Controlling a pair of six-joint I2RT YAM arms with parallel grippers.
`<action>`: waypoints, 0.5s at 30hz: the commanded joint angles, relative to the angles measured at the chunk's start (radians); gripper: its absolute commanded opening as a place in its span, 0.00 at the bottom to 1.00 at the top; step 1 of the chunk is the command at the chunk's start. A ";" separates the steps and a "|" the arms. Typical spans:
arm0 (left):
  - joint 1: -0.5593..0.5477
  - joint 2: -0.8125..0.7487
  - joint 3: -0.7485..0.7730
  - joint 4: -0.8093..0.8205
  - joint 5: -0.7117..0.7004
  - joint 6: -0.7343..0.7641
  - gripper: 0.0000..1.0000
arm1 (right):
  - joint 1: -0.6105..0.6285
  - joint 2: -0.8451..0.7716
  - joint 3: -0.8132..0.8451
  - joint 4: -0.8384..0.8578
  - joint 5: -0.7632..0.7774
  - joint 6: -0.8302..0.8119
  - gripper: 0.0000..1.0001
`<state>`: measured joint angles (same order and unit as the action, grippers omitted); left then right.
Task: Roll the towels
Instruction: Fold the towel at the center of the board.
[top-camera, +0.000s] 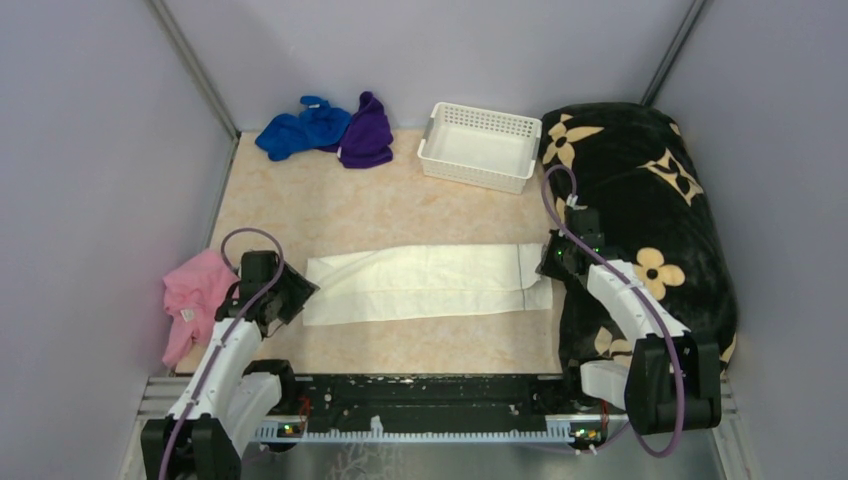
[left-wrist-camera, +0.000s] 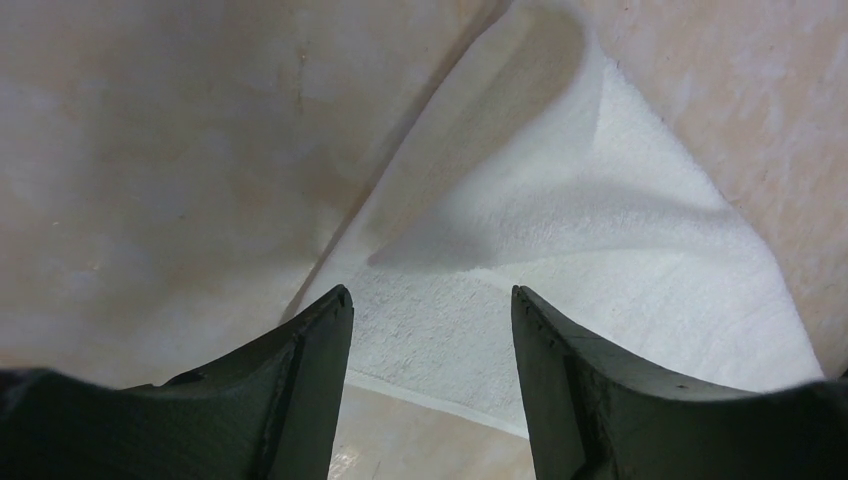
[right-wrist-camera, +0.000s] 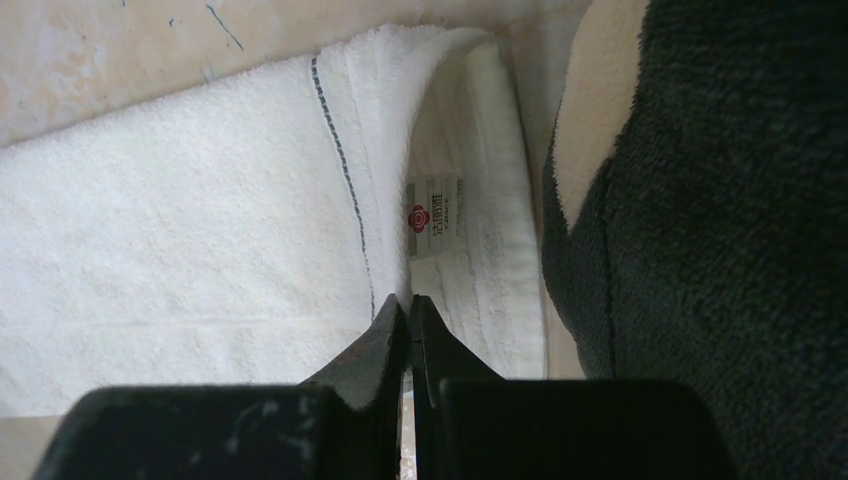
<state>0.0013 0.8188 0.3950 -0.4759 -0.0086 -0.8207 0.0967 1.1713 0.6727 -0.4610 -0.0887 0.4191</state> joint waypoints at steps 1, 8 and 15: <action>-0.002 0.001 0.052 -0.084 -0.067 -0.021 0.65 | 0.008 -0.036 0.028 0.005 0.011 -0.008 0.00; -0.001 0.024 0.032 -0.004 -0.085 -0.009 0.62 | 0.007 -0.045 0.020 0.012 -0.014 -0.011 0.00; -0.001 0.086 0.025 0.113 -0.037 0.051 0.49 | 0.007 -0.049 0.016 0.019 -0.025 -0.015 0.00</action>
<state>0.0013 0.8658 0.4164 -0.4362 -0.0689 -0.8101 0.0967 1.1580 0.6727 -0.4641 -0.1001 0.4129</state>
